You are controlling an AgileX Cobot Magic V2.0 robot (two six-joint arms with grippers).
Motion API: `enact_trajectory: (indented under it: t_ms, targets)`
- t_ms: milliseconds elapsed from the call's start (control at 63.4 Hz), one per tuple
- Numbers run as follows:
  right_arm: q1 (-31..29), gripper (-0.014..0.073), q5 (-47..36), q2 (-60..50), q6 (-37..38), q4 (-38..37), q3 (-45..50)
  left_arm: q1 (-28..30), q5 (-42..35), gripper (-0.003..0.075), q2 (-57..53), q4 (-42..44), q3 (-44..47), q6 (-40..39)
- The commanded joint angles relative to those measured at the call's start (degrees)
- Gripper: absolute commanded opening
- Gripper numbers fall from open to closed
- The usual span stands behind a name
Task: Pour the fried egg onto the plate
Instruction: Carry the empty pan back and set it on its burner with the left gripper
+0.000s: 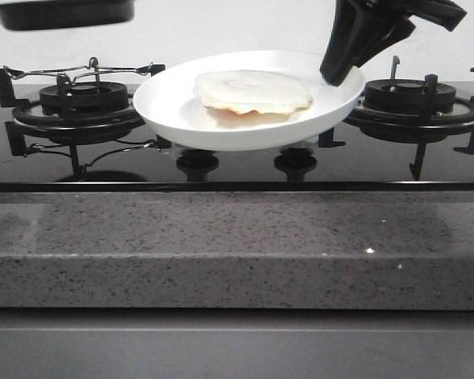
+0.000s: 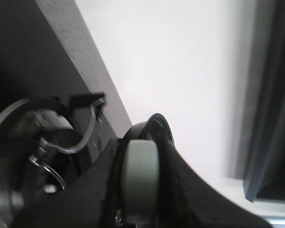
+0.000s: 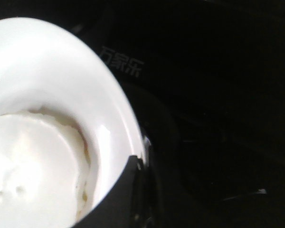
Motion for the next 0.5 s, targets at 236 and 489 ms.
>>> enact_trajectory:
  t_ms: [236,489]
  targets:
    - [-0.1,-0.0117,-2.4,-2.9,-0.3,1.9,-1.5,-1.1,2.3,-0.002,0.6,-0.6,-2.6,-0.9]
    - [-0.1,-0.0117,-2.4,-2.9,-0.3,1.9,-1.5,-1.1,1.6,-0.0018,0.6,5.4,-2.6,-1.0]
